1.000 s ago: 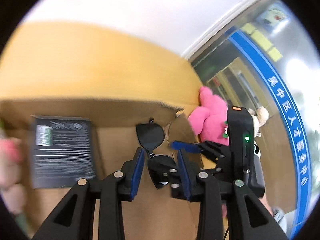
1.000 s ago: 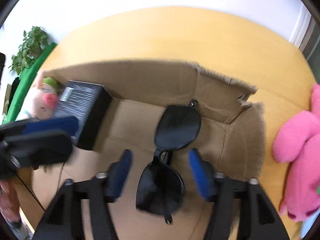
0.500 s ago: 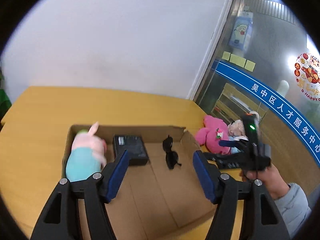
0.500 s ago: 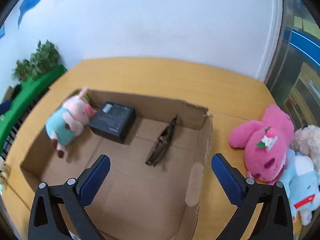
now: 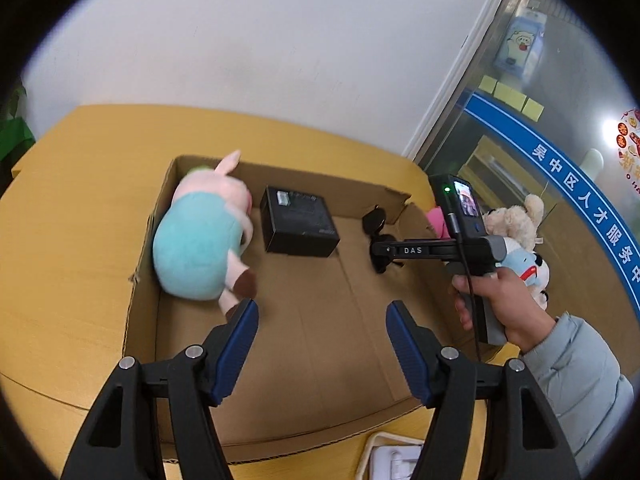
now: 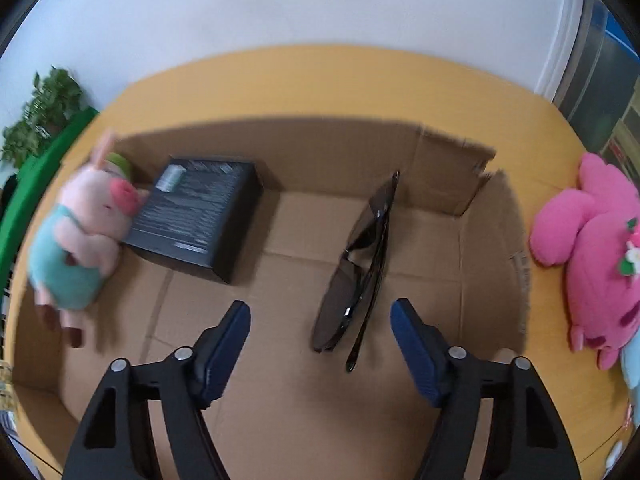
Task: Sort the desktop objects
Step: 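Grasp the sunglasses in the box by a temple and reposition them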
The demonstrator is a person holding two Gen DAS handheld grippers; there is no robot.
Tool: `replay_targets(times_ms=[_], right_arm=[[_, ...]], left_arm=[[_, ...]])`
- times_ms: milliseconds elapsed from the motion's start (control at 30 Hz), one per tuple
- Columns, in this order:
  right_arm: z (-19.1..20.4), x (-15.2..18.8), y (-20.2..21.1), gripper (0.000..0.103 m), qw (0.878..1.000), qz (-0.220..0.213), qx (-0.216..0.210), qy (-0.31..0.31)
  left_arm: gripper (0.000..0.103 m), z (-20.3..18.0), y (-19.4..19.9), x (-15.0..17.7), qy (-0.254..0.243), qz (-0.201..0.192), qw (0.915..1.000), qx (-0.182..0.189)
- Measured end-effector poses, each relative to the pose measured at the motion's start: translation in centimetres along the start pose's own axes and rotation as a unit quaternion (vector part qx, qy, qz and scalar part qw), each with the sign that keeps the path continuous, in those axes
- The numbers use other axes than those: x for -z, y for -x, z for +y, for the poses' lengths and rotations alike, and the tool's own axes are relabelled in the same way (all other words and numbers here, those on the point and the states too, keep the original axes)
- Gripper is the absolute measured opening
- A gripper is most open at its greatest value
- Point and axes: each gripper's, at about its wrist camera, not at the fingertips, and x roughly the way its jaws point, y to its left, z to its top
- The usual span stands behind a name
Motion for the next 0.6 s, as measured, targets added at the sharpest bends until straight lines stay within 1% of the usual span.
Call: replay_targets(times_ms=[33,67,133,233,333,433,500,533,567,600], right_arm=[[-0.1,0.1,-0.7,0.059,1.0,0.006,0.004,0.002],[-0.2,0.1,-1.2,0.052,1.0,0.01,0.001,0.001],[-0.8,0.2,-2.0,0.02,0.999,0.018,-0.023,-0.011],[-1.9,0.7,-2.8,0.011,0.998,0.024,-0.055,-0.03],[-3.7,1.3,-3.3,0.01,0.993,0.021,-0.093,-0.064],[-5.0,1.9,-3.2,0.007,0.989,0.016,-0.117,-0.084],[-5.5,2.2,-3.0,0.006,0.982,0.011,-0.162,-0.099],[-5.9,2.3,-2.9,0.006,0.975,0.008,-0.193,-0.111],[-6.3,2.5,-2.8,0.006,0.965,0.006,-0.227,-0.128],[-6.6,2.6,-2.9,0.006,0.96,0.005,-0.244,-0.138]], left_arm=[[0.066,0.3,-0.3,0.1,0.003,0.003,1.0,0.003],[0.066,0.6,-0.5,0.2,0.006,0.005,0.9999,0.007],[0.066,1.0,-1.2,0.4,0.011,0.01,0.9998,0.01],[0.066,1.5,-2.0,0.7,0.017,0.019,0.9996,0.012],[0.066,1.9,-2.5,0.8,0.023,0.023,0.9993,0.017],[0.066,2.1,-2.6,0.7,0.028,0.021,0.9991,0.022],[0.066,2.2,-2.6,0.7,0.03,0.021,0.999,0.026],[0.066,2.3,-2.7,0.6,0.031,0.02,0.9989,0.028],[0.066,2.2,-2.7,0.6,0.032,0.019,0.9989,0.029],[0.066,2.2,-2.6,0.6,0.033,0.018,0.9988,0.03]])
